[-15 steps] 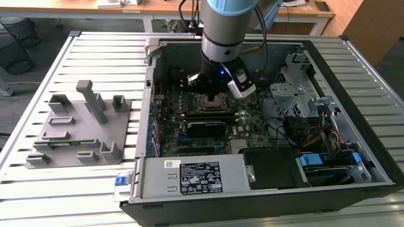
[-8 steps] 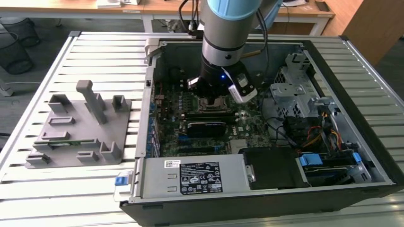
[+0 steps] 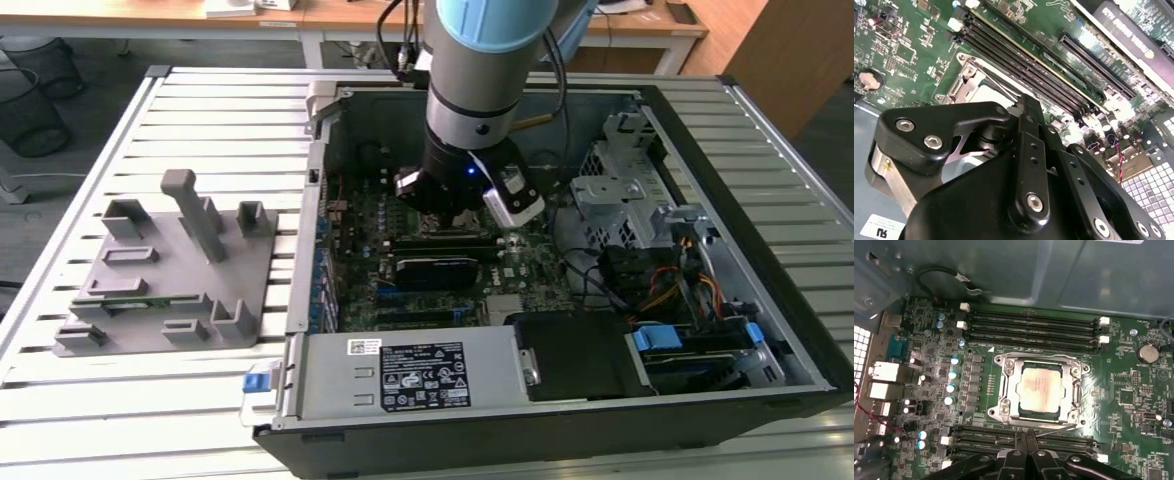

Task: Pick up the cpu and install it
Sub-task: 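Install the second cpu locking lever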

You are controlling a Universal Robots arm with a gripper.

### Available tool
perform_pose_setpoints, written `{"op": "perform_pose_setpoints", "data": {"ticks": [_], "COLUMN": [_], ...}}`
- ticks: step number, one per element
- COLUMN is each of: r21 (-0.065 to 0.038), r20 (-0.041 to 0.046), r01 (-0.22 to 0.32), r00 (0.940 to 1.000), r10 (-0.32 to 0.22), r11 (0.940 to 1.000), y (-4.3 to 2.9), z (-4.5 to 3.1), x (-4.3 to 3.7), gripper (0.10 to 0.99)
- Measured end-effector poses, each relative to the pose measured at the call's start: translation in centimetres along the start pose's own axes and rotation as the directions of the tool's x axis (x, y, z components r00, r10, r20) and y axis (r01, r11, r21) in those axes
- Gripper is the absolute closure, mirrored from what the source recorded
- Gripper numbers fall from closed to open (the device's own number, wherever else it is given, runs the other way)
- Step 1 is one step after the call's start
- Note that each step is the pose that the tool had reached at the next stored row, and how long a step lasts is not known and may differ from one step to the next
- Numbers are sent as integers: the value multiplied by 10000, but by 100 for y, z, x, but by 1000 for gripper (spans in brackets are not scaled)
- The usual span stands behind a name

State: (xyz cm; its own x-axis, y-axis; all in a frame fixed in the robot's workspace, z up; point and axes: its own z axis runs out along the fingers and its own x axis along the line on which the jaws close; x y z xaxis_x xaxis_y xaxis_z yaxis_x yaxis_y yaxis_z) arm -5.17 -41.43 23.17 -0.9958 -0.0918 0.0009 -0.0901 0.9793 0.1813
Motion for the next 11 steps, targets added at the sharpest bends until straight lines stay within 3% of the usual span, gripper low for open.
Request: {"op": "perform_pose_setpoints", "data": {"ticks": [11], "r21": [-12], "r20": [-47], "r01": [-8], "r00": [10000], "r10": [8], "r11": [10000], "y": [-24], "z": [135], "x": [45], "gripper": [980]}}
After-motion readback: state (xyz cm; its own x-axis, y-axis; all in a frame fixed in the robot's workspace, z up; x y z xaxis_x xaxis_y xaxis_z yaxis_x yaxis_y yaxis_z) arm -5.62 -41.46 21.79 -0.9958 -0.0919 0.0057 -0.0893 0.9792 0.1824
